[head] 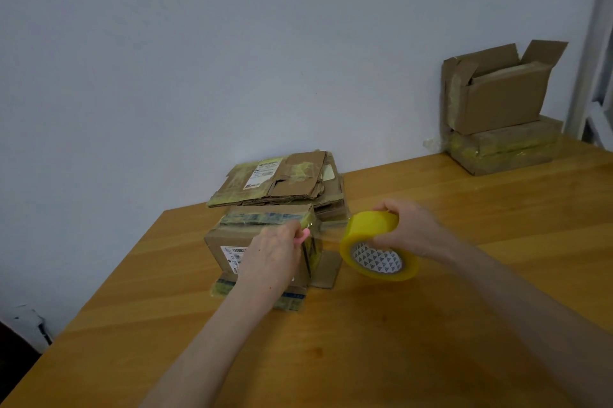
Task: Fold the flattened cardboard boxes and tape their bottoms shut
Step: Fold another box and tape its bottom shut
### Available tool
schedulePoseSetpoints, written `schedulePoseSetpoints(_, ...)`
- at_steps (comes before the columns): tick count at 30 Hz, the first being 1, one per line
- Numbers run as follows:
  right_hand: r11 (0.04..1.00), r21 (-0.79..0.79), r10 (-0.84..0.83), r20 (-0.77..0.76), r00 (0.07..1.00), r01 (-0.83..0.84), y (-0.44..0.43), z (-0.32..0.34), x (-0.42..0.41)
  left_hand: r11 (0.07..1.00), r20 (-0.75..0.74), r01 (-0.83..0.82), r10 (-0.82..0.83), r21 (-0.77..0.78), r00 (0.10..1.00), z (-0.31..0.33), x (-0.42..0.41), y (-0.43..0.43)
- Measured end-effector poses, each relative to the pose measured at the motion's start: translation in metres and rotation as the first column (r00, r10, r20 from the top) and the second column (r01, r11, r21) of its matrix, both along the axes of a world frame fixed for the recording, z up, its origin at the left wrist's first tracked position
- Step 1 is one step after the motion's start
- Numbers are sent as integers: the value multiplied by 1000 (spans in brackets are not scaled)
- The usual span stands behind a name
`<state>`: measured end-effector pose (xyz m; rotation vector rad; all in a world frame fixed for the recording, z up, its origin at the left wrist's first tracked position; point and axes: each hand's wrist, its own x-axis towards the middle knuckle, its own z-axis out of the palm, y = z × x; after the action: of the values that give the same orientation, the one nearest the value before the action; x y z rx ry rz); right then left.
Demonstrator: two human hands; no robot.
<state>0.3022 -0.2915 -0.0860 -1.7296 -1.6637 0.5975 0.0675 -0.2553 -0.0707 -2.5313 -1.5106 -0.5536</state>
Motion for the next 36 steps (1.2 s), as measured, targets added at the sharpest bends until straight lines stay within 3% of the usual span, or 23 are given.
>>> schedulePoseSetpoints(19, 999, -27, 21, -20, 1000, -21, -3, 7, -7, 991, -102, -85, 74, -101, 992, 11, 19, 9)
schedulePoseSetpoints(27, 1000, -21, 11, -37, 999, -12, -3, 5, -6, 984, 45, 32, -24, -177, 999, 8, -2, 3)
schedulePoseSetpoints(32, 1000, -17, 15, -69, 998, -16, -3, 1, -3, 992, 27, 94, -92, -89, 995, 4, -9, -6)
schedulePoseSetpoints(36, 1000, -11, 20, -63, 998, -21, -4, 3, -3, 998, -28, 49, -50, -34, 998, 2, -1, -3)
